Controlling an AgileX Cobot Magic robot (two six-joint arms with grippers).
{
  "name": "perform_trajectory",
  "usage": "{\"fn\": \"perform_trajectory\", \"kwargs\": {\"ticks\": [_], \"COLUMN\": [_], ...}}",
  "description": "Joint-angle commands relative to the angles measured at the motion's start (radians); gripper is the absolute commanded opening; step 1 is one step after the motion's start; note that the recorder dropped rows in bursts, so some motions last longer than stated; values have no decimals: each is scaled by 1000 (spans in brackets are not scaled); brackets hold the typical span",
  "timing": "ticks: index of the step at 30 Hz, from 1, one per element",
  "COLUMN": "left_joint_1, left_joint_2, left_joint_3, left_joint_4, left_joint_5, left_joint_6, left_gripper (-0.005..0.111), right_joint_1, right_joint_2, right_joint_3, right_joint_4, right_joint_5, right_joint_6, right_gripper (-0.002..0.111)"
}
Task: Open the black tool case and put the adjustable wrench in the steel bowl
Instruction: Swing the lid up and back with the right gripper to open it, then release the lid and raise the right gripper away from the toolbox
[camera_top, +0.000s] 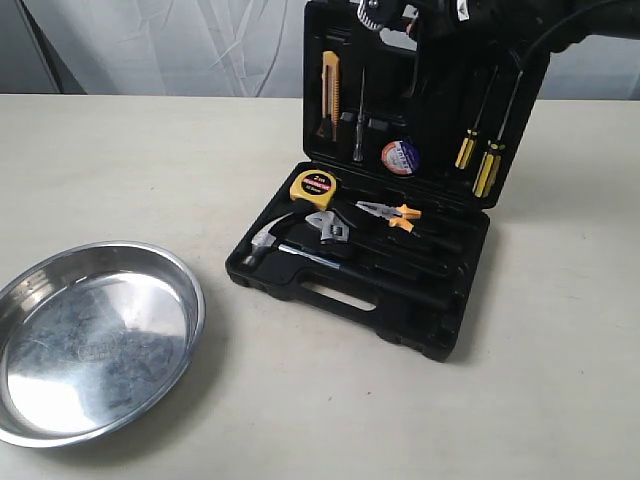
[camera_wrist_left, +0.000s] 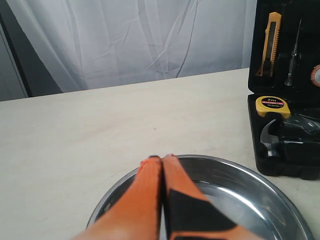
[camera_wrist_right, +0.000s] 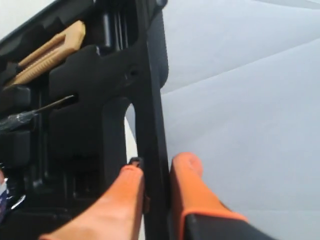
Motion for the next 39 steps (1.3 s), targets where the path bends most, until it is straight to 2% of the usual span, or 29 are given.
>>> {"fn": "perform_trajectory", "kwargs": {"ticks": [1,2,4,6,7,8,10,17,27,29,31,33,34,39], "left_joint_1": [-5,-5,-5,-5,-5,-5,-5,-5,-5,-5,-5,-5,-5,-5], "left_joint_2": [-7,-7,-7,-7,-7,-7,-7,-7,-7,-7,-7,-7,-7,-7], "left_joint_3": [5,5,5,5,5,5,5,5,5,5,5,5,5,5], "left_joint_4": [0,0,0,0,0,0,0,0,0,0,0,0,0,0], "left_joint_5": [-3,-3,-3,-3,-3,-3,-3,-3,-3,-3,-3,-3,-3,-5], "left_joint_6": [0,0,0,0,0,0,0,0,0,0,0,0,0,0], "left_gripper": [0,0,0,0,0,0,0,0,0,0,0,0,0,0], "right_joint_1": [-28,-28,-28,-28,-28,-28,-30,-71,-85,-66,-44,-24,-14,15], "right_joint_2": [62,67,87,101,106,106,106,106,96,87,85,87,89,119], "right_joint_3": [13,13,13,13,13,13,9,-84,-169,-169,-169,-169,-169,-165], "right_joint_4": [-1,-4,-11,-11,-11,-11,-11,-55,-47,0,40,103,144,483], "right_joint_5": [31,26,2,-11,-13,-14,-14,27,149,229,317,423,461,731], "right_joint_6": [8,8,8,8,8,8,8,131,184,197,197,197,191,-62], "right_gripper": [-1,-1,6,30,47,61,63,63,61,52,34,8,0,0]}}
